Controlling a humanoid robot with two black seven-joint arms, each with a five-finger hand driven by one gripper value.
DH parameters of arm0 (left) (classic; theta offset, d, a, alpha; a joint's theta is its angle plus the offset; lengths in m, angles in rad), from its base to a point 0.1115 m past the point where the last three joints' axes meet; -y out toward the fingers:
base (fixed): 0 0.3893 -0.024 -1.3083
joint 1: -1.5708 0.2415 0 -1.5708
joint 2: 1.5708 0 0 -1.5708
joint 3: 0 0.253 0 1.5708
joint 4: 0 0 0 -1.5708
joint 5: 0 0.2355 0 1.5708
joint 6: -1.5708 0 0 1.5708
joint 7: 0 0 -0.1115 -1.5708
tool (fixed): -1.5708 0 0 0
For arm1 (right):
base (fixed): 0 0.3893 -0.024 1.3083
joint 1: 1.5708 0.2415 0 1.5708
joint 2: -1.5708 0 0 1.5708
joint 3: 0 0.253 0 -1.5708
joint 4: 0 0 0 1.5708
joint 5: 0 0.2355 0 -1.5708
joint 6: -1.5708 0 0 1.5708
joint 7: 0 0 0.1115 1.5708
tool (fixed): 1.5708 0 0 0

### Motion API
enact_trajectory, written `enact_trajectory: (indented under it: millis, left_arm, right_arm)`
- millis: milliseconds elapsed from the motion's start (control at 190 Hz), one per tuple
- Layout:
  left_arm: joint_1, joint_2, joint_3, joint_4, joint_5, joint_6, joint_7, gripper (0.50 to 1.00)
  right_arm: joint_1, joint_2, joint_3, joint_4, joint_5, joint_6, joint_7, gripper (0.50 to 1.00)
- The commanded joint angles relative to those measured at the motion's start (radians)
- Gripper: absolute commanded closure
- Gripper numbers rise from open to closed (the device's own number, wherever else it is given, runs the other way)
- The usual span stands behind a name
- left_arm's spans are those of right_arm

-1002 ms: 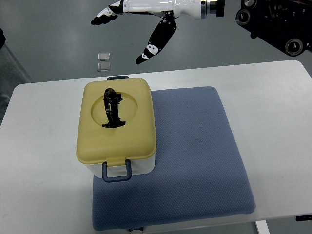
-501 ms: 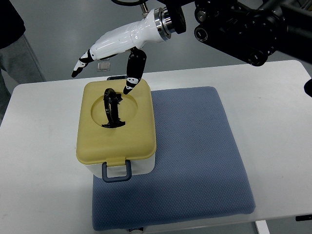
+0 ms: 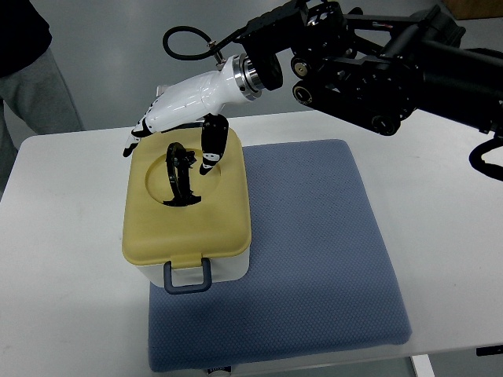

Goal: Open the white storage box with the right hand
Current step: 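Lower the right hand and grasp the black handle on the lid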

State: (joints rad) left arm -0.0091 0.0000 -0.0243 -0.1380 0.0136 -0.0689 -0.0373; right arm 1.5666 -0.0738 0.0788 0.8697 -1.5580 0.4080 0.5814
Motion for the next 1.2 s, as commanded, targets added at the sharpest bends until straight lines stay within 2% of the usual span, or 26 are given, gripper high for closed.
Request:
enact_trajectory:
  millis: [0,148,517,685,822,986,1154,1197]
  left_arm:
    - [0.000,0.000,0.000,0.000,0.000,0.000,0.000,0.500]
    - [0.000,0.000,0.000,0.000,0.000,-0.002,0.000,0.500]
    - [0.000,0.000,0.000,0.000,0.000,0.000,0.001,0.500]
    - [0.000,0.000,0.000,0.000,0.000,0.000,0.001,0.500]
    - [0.000,0.000,0.000,0.000,0.000,0.000,0.001,0.500]
    - [0.000,0.000,0.000,0.000,0.000,0.000,0.001,0.500]
    - [0.000,0.000,0.000,0.000,0.000,0.000,0.001,0.500]
    - [0.000,0.000,0.001,0.000,0.000,0.000,0.001,0.500]
  right_arm:
    - [-0.002,0.002,-0.002,0.000,-0.010,-0.005,0.002,0.670]
    - [-0.007,0.002,-0.008,0.002,-0.010,-0.018,0.003,0.691]
    - [-0.037,0.006,-0.016,0.002,-0.010,-0.021,0.002,0.691]
    - [-0.040,0.006,-0.016,0.002,-0.010,-0.021,0.002,0.734]
    - [-0.042,0.006,-0.016,0.002,-0.010,-0.021,0.002,0.748]
    - [-0.042,0.006,-0.016,0.003,-0.010,-0.021,0.003,0.805]
    - [-0.040,0.006,-0.016,0.005,-0.010,-0.021,0.009,0.816]
    - [-0.042,0.006,-0.014,0.005,-0.010,-0.021,0.009,0.836]
